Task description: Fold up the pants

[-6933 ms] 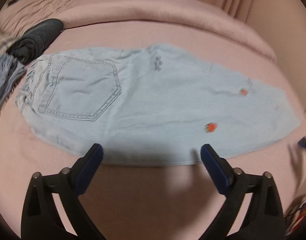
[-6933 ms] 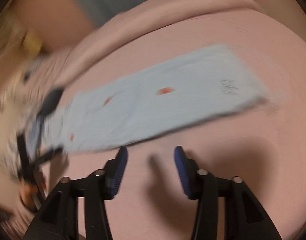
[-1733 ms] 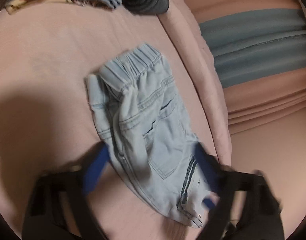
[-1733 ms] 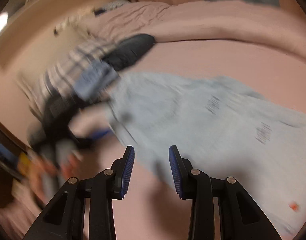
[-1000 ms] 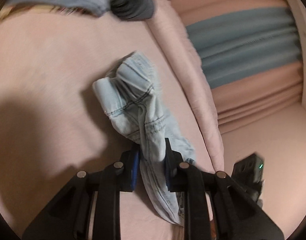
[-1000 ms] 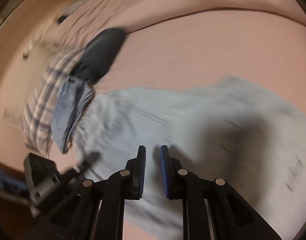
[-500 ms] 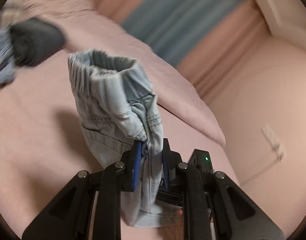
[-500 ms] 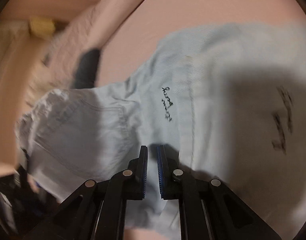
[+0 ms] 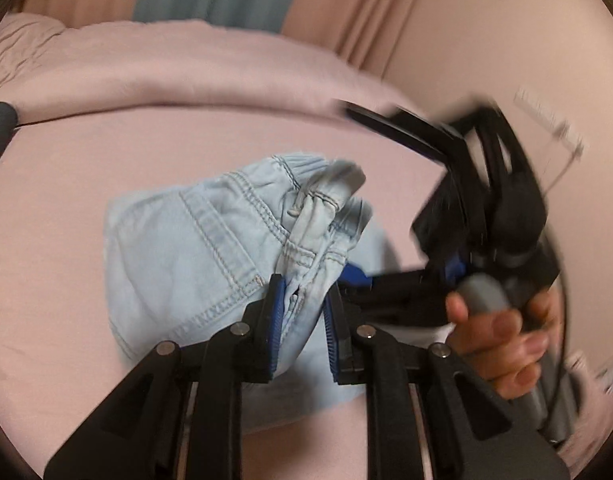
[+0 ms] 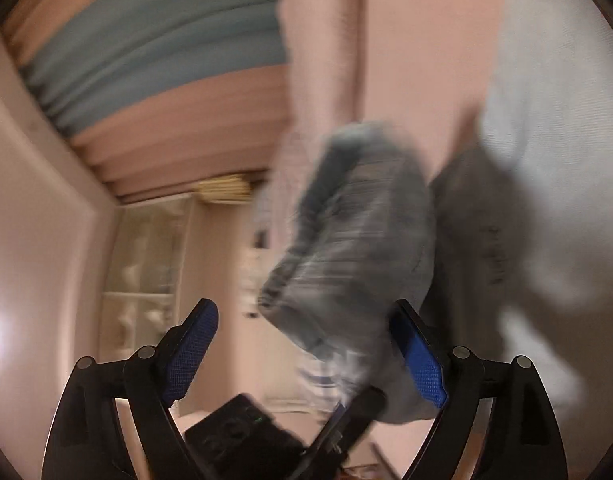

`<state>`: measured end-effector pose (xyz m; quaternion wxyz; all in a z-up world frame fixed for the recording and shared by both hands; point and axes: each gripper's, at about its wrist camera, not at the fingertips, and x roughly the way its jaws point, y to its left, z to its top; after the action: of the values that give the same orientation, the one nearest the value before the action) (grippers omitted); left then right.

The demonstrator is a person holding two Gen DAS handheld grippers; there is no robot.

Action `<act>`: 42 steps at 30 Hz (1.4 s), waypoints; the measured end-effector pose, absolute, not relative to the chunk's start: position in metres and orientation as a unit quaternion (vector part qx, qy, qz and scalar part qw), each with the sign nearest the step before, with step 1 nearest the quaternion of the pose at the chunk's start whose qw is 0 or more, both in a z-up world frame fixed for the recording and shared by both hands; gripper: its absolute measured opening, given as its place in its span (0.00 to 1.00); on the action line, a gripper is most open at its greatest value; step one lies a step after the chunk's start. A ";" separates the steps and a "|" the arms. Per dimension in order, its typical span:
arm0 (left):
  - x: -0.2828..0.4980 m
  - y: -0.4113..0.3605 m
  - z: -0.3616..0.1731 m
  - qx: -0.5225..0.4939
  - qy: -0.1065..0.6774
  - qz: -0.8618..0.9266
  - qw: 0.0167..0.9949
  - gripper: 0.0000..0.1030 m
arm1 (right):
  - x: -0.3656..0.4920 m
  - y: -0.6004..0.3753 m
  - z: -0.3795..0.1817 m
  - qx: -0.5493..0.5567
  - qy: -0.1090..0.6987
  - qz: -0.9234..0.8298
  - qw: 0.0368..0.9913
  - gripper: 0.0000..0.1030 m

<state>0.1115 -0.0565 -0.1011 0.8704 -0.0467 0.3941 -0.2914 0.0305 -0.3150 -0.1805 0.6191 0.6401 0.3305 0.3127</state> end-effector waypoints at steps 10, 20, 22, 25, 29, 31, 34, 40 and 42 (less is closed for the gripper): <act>0.092 0.004 -0.085 -0.174 0.393 -0.276 0.860 0.74 | 0.026 -0.325 -0.135 0.478 0.380 0.215 0.762 0.26; 0.104 0.016 -0.105 -0.227 0.429 -0.226 0.845 0.75 | -0.023 -0.362 -0.116 0.414 0.349 0.186 0.820 0.26; 0.109 0.009 -0.112 -0.218 0.443 -0.224 0.840 0.75 | -0.029 -0.370 -0.141 0.419 0.371 0.155 0.814 0.26; 0.115 -0.002 -0.117 -0.201 0.458 -0.215 0.839 0.75 | -0.039 -0.386 -0.168 0.437 0.384 0.122 0.804 0.26; 0.130 0.005 -0.118 -0.206 0.465 -0.202 0.837 0.75 | -0.032 -0.390 -0.186 0.417 0.415 0.099 0.803 0.26; 0.142 0.005 -0.110 -0.205 0.454 -0.196 0.845 0.75 | -0.032 -0.397 -0.183 0.426 0.420 0.113 0.793 0.30; 0.154 0.012 -0.097 -0.200 0.440 -0.194 0.854 0.75 | -0.045 -0.409 -0.162 0.394 0.428 0.087 0.809 0.44; 0.207 -0.011 -0.091 -0.204 0.460 -0.268 0.821 0.75 | -0.061 -0.392 -0.098 0.252 0.349 0.096 0.898 0.52; 0.231 -0.021 -0.105 -0.210 0.487 -0.266 0.805 0.75 | -0.044 -0.371 -0.093 0.239 0.345 0.159 0.894 0.42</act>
<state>0.2311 -0.0213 -0.1049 0.8052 -0.2101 0.4868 -0.2657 -0.0443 -0.3712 -0.0926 0.8937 0.2390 0.3450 0.1588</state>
